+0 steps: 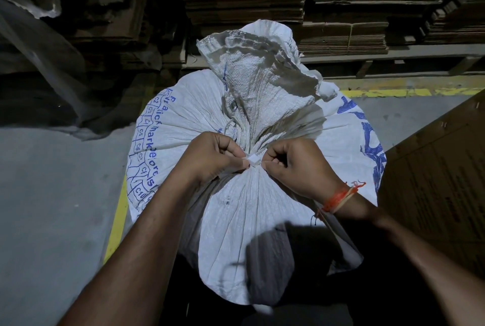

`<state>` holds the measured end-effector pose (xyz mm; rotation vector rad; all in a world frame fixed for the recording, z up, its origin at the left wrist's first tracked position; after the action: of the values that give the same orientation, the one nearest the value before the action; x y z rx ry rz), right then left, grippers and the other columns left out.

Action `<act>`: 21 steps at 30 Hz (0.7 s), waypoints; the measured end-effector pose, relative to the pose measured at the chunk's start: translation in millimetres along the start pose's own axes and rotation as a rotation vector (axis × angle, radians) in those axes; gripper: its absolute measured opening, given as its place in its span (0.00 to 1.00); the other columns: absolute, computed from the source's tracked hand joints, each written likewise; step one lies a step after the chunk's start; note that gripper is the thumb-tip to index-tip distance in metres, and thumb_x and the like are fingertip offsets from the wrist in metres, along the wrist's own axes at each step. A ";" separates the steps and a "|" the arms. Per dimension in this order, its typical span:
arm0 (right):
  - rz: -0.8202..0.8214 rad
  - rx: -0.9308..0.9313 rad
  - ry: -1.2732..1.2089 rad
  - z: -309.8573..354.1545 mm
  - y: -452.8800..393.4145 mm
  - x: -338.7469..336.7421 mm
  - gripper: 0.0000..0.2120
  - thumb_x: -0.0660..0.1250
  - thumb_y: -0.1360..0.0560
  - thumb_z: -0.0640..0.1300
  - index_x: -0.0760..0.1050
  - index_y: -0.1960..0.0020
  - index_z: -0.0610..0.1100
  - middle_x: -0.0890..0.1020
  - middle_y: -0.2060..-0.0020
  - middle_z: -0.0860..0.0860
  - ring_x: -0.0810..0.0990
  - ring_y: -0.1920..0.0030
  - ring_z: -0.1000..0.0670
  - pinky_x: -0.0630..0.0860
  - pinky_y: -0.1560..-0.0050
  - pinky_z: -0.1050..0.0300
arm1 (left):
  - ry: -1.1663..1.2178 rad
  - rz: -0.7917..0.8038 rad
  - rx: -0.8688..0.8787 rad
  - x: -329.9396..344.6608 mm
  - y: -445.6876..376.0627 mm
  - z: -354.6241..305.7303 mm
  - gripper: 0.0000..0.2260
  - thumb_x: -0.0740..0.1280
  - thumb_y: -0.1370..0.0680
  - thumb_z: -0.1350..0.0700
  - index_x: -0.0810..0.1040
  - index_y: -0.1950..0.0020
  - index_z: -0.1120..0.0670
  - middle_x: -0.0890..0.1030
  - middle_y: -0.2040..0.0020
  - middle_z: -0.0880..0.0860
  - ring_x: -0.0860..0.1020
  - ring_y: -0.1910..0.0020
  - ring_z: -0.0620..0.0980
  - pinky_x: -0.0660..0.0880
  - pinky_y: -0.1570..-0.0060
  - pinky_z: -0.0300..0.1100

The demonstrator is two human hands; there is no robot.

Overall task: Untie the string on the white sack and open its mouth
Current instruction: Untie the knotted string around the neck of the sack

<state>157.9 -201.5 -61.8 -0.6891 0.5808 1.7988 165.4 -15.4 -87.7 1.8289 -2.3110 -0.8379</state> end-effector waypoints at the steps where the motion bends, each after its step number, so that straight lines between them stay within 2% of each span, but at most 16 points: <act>1: -0.002 0.000 -0.002 -0.1 -0.3 1.4 0.09 0.73 0.27 0.41 0.80 0.65 0.47 0.81 0.71 0.53 0.78 0.70 0.55 0.71 0.68 0.65 | -0.001 0.001 0.004 0.1 0.2 -0.2 0.05 0.81 0.30 0.64 0.87 0.60 0.57 0.86 0.66 0.56 0.81 0.68 0.46 0.76 0.62 0.36; 3: -0.013 0.009 -0.035 -0.7 -1.0 0.2 0.06 0.74 0.27 0.40 0.81 0.62 0.47 0.82 0.69 0.53 0.77 0.70 0.57 0.71 0.67 0.68 | 0.011 0.006 0.007 0.3 0.5 -0.8 0.05 0.81 0.30 0.64 0.88 0.60 0.57 0.87 0.66 0.56 0.81 0.68 0.47 0.77 0.62 0.36; 5: -0.019 0.006 -0.111 -0.6 -1.1 -3.4 0.05 0.75 0.28 0.40 0.82 0.55 0.47 0.83 0.65 0.52 0.79 0.68 0.54 0.75 0.65 0.65 | 0.022 0.011 0.011 1.0 0.8 -1.2 0.05 0.81 0.30 0.64 0.87 0.59 0.58 0.86 0.66 0.56 0.81 0.68 0.47 0.76 0.62 0.37; 7: 0.023 -0.017 -0.151 1.1 -0.8 -2.0 0.13 0.75 0.28 0.40 0.81 0.45 0.48 0.83 0.60 0.51 0.78 0.66 0.54 0.77 0.61 0.63 | 0.035 0.011 0.016 1.5 0.2 -0.1 0.05 0.82 0.31 0.63 0.87 0.60 0.57 0.85 0.66 0.57 0.79 0.67 0.49 0.75 0.61 0.38; 9: 0.054 -0.060 -0.130 4.0 -0.8 3.3 0.17 0.74 0.28 0.41 0.80 0.39 0.50 0.82 0.58 0.51 0.77 0.64 0.56 0.75 0.61 0.66 | 0.068 0.013 0.031 1.6 0.5 -0.8 0.08 0.82 0.32 0.60 0.86 0.58 0.58 0.82 0.64 0.60 0.77 0.63 0.53 0.73 0.59 0.43; 12: 0.025 -0.111 -0.076 7.0 -1.3 6.5 0.12 0.74 0.28 0.45 0.82 0.44 0.52 0.81 0.61 0.51 0.78 0.61 0.53 0.72 0.62 0.66 | 0.125 0.020 0.053 0.4 0.2 -3.0 0.11 0.80 0.29 0.54 0.85 0.50 0.56 0.82 0.62 0.62 0.76 0.62 0.53 0.71 0.59 0.43; 15: 0.001 -0.099 -0.099 6.6 -2.7 6.6 0.08 0.76 0.28 0.48 0.83 0.49 0.51 0.81 0.63 0.50 0.79 0.62 0.51 0.76 0.61 0.57 | 0.041 0.023 0.102 -0.8 -1.7 -4.5 0.05 0.74 0.21 0.59 0.85 0.45 0.53 0.85 0.64 0.59 0.80 0.65 0.48 0.77 0.59 0.40; 18: -0.022 -0.086 -0.129 7.2 -3.2 8.3 0.07 0.76 0.29 0.48 0.83 0.52 0.50 0.80 0.65 0.50 0.78 0.64 0.51 0.76 0.61 0.55 | -0.095 -0.007 0.139 -0.9 -4.1 -1.5 0.07 0.73 0.22 0.63 0.87 0.48 0.53 0.87 0.62 0.56 0.83 0.62 0.46 0.81 0.49 0.47; 21: -0.038 -0.062 -0.146 7.5 -3.0 8.0 0.07 0.76 0.28 0.51 0.82 0.54 0.49 0.80 0.66 0.50 0.77 0.65 0.51 0.74 0.64 0.58 | -0.144 -0.050 0.166 -0.7 -3.2 -4.5 0.04 0.74 0.26 0.60 0.88 0.54 0.52 0.89 0.59 0.56 0.83 0.61 0.46 0.81 0.50 0.46</act>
<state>157.3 -190.1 -62.2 -0.6003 0.4129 1.8206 170.1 -16.8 -85.2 1.9608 -2.5017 -0.8330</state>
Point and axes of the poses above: each hand's wrist, its own y-axis away from the middle knuckle, its own x-axis out of the palm, z = x × y, the point moved 7 cm from there along -y, towards the middle knuckle
